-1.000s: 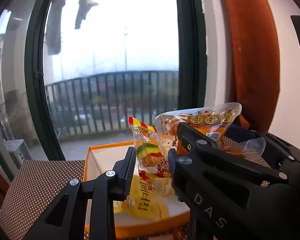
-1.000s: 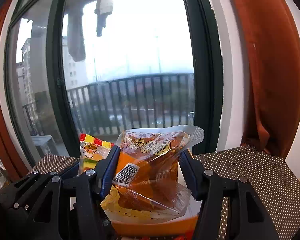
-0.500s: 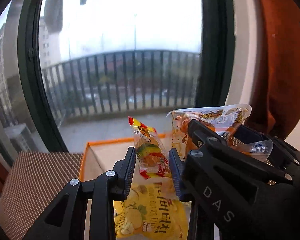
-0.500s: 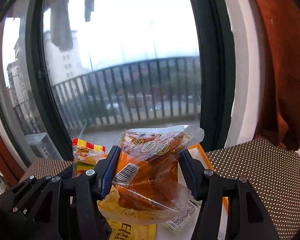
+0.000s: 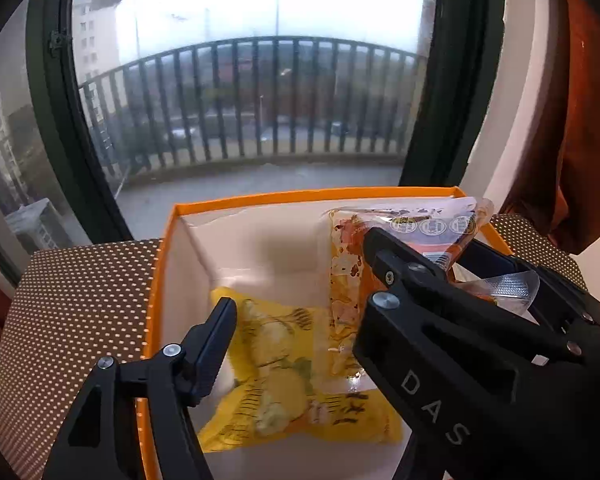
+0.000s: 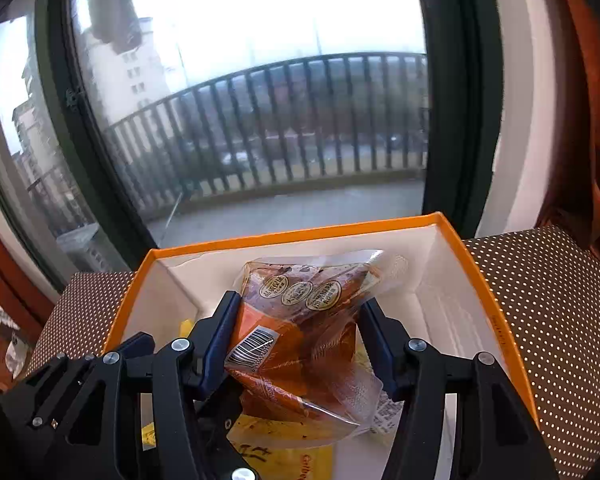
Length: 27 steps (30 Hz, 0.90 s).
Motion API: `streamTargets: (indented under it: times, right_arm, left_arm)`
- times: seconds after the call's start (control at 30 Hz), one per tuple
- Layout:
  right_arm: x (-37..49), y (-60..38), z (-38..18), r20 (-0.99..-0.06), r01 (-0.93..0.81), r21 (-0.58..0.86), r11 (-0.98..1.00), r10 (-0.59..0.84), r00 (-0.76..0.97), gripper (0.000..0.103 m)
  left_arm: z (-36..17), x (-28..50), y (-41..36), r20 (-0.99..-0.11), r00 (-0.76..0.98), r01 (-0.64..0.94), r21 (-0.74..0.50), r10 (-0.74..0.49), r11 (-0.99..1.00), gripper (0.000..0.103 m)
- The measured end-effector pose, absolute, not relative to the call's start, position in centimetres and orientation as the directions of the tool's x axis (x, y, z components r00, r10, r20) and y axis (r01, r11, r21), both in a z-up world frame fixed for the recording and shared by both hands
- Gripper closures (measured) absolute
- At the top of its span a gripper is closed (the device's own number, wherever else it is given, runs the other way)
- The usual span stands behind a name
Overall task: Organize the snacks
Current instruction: 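Open both tools to drop the packets into the box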
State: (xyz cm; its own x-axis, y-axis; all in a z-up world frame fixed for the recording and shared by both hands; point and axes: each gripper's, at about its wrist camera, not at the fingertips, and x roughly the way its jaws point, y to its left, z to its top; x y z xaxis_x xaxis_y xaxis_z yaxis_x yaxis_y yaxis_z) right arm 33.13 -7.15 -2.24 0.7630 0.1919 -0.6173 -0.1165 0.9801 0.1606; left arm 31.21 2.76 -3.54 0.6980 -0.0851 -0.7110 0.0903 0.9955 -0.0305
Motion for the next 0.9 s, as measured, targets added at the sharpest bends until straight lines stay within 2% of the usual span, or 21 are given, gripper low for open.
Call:
streamTargets:
  times: [0.27,0.4,0.47,0.53,0.63,0.9]
  right_arm:
    - [33.5,-4.0,-2.5,-0.640,-0.178,0.189,0.966,0.259,0.723,0.040]
    - [33.6,-2.8,-2.8,-0.661,-0.184,0.183,0.966,0.260,0.704,0.038]
    - [33.5,-2.3,-2.7,-0.664,-0.202,0.171,0.964,0.264,0.699,0.033]
    - [32.9,-2.1,-2.5,-0.652,-0.211,0.152,0.965,0.259,0.713,0.018]
    - [32.0,-2.2,-1.9,-0.633,-0.192,0.102,0.976,0.213,0.744,0.014]
    - [29.4,-3.4,-1.3,-0.637,-0.170,0.089,0.981,0.187,0.748,0.013]
  left_arm:
    - [-2.4,29.8,5.1,-0.687,0.727,0.014,0.041,0.018,0.999,0.025]
    - [-2.5,29.6,6.2,-0.691,0.722,-0.001,0.033,0.023,0.999,0.024]
    - [-2.5,29.6,6.8,-0.692,0.722,0.005,0.019,0.009,1.000,0.023]
    - [-2.5,29.7,7.2,-0.687,0.727,0.010,0.006,-0.003,1.000,0.022]
    - [-2.5,29.2,7.1,-0.680,0.733,0.022,-0.001,-0.017,1.000,0.021]
    - [-2.1,27.2,6.0,-0.656,0.753,0.054,-0.008,-0.046,0.998,0.019]
